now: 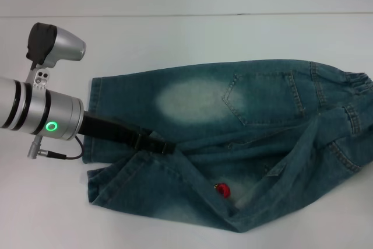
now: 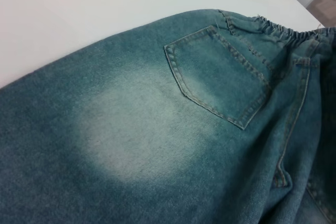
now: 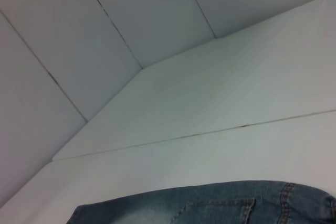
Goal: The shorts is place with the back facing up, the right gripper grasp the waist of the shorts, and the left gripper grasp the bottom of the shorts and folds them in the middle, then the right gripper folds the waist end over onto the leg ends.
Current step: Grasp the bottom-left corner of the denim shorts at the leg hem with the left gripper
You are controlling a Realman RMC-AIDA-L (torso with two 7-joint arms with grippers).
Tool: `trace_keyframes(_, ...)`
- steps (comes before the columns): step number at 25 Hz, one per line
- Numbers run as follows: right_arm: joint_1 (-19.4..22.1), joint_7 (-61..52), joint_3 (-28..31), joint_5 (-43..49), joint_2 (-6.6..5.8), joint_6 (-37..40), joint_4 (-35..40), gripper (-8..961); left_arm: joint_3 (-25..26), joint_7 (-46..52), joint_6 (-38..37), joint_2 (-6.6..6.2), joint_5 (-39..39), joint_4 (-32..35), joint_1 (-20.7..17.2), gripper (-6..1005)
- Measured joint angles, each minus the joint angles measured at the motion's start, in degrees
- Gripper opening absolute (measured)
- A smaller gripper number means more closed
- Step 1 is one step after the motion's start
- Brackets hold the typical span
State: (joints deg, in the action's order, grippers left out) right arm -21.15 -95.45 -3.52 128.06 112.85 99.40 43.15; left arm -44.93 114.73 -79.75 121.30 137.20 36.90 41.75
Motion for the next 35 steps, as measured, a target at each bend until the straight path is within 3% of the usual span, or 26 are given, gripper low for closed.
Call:
trace_keyframes(3, -0.03, 0.0, 0.0, 0.0, 0.0, 0.0, 0.0, 126, 0.0, -0.02, -0.04, 0.0, -0.12, 0.0, 0.06, 856)
trace_keyframes(9, 0.02, 0.0, 0.0, 0.0, 0.0, 0.0, 0.0, 127, 0.01, 0.21, 1.07, 0.24, 0.02, 0.04, 0.23, 737)
trace_keyframes(14, 0.05, 0.0, 0.13, 0.0, 0.0, 0.01, 0.0, 128, -3.2, 2.82, 5.65, 0.64, 0.94, -0.08, 0.15, 515)
trace_keyframes(18, 0.07, -0.17, 0.31, 0.0, 0.0, 0.01, 0.0, 129, -7.25, 5.28, 8.54, 1.05, 0.99, -0.13, -0.06, 436)
trace_keyframes(25, 0.14, -0.3, 0.38, 0.0, 0.03, 0.06, 0.0, 130, -6.92, 6.09, 7.69, 1.32, 0.31, 1.62, -0.2, 299)
trace_keyframes(30, 0.15, -0.1, 0.42, 0.0, 0.17, 0.09, 0.0, 131, -6.69, 6.45, 7.37, 1.53, 0.09, 2.01, 0.16, 46)
trace_keyframes(35, 0.15, -0.01, 0.44, 0.0, 0.25, 0.1, 0.0, 132, -6.4, 6.54, 6.52, 1.43, -0.15, 2.26, 0.15, 25)
